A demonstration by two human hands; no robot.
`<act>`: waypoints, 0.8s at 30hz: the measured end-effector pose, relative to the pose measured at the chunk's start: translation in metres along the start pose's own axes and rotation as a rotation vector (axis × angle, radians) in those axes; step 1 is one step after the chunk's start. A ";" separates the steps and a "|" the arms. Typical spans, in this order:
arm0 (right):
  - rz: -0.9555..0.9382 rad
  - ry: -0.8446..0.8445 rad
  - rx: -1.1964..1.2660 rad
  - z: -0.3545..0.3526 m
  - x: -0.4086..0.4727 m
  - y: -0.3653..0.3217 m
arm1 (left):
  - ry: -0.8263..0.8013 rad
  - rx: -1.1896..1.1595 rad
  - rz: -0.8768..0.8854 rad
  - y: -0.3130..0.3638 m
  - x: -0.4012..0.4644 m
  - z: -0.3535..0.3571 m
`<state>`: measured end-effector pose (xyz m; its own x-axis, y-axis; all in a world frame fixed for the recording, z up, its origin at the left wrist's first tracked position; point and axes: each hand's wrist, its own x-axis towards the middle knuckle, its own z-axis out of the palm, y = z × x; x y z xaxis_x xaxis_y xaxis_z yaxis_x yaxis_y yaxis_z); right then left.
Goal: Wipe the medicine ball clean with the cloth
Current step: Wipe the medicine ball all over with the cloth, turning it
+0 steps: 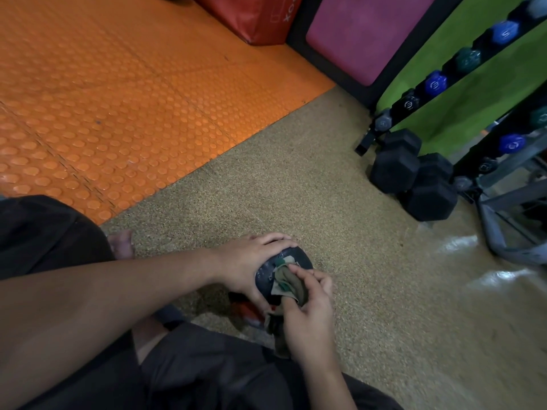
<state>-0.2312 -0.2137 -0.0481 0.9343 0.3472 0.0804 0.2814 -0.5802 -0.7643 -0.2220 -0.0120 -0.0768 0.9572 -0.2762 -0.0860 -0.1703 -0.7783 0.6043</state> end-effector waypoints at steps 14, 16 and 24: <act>-0.107 0.026 -0.237 -0.003 -0.002 0.003 | -0.001 0.018 0.001 0.013 -0.001 -0.002; -0.164 0.009 -0.294 0.000 -0.007 0.001 | -0.003 0.017 0.018 0.009 -0.001 -0.002; -0.147 0.061 -0.304 -0.002 -0.004 0.007 | -0.005 -0.012 -0.026 0.002 0.006 0.003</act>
<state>-0.2324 -0.2206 -0.0521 0.8877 0.4042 0.2206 0.4578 -0.7234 -0.5168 -0.2176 -0.0173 -0.0784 0.9601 -0.2591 -0.1055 -0.1429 -0.7784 0.6113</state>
